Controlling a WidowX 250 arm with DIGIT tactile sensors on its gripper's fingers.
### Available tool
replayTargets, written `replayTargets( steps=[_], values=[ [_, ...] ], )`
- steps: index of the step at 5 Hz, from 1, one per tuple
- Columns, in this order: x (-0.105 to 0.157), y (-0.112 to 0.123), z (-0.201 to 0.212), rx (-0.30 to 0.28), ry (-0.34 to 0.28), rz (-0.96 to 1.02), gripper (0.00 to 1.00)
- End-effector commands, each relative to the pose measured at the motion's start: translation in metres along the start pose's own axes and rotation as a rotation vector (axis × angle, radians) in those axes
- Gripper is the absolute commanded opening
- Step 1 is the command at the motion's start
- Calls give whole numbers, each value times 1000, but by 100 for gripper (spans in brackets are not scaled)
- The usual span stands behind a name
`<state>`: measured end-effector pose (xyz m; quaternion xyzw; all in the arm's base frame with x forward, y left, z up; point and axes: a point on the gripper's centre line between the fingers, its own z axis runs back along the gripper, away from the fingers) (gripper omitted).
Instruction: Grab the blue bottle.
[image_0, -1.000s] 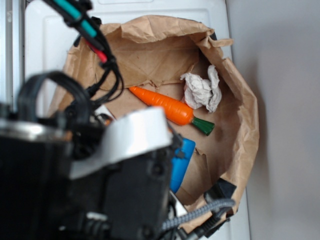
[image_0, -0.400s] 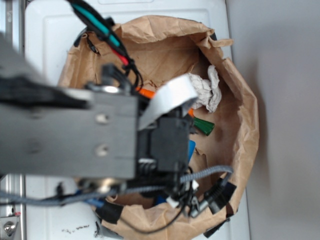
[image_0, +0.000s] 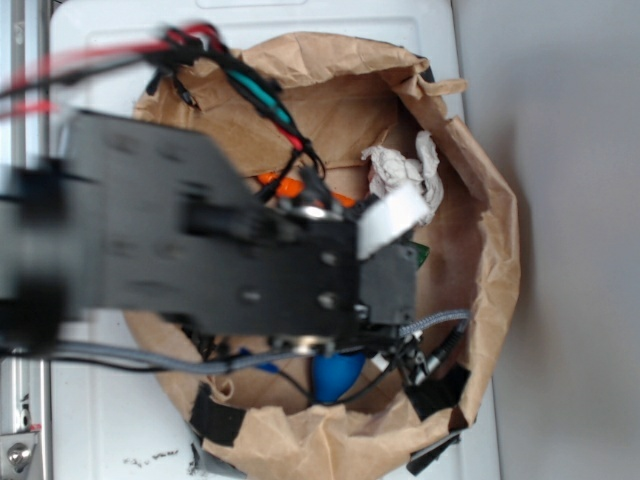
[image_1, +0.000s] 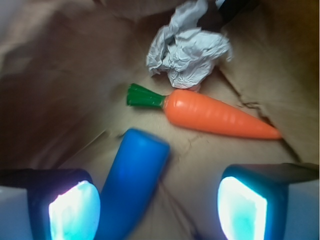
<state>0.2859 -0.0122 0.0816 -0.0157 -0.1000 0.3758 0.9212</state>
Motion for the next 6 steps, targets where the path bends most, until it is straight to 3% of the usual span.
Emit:
replayTargets(
  steps=[1,2,3,4,5,6],
  values=[
    [1,-36,-21,33,-12,89,100],
    [-8,-41,-40,77,9,147,100],
    [-16,-33,-57,87,-23,123,0],
    [-9,-25,-36,47,0,105,0],
    [13,-10,9,-29,24,13,0],
    [31,15,42,-50,28,-186,0]
  ],
)
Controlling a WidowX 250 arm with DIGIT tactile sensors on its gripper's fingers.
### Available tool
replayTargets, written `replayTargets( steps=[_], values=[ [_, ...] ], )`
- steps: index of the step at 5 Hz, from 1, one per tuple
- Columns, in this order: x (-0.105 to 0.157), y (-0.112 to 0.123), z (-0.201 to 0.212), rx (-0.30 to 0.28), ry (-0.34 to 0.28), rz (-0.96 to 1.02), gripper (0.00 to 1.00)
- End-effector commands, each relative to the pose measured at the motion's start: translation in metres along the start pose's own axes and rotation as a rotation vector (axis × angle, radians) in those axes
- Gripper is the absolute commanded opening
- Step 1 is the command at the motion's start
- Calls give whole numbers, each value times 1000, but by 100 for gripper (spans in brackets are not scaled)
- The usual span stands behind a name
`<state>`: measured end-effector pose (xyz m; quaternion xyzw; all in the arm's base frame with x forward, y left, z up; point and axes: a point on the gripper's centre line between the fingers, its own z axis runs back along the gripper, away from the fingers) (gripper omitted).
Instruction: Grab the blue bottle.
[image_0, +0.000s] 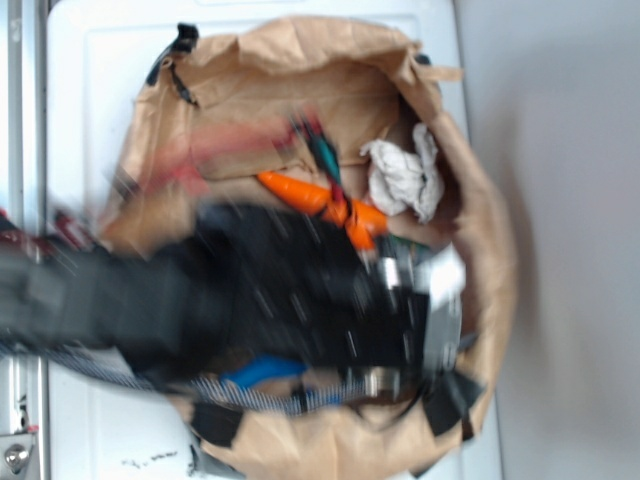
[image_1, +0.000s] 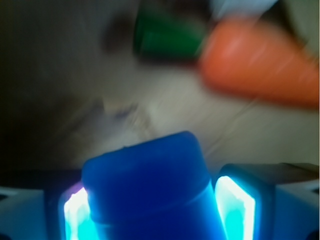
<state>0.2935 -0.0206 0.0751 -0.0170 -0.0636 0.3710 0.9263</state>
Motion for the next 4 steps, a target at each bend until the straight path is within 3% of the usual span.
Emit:
replayTargets(
  steps=[1,2,3,4],
  values=[
    [33,47,79,-67,-59,-333,0],
    [32,53,108,-119,-76,-473,0],
    [18,41,135,-118,-104,-511,0],
    [9,35,150,-72,-175,-531,81]
  ],
)
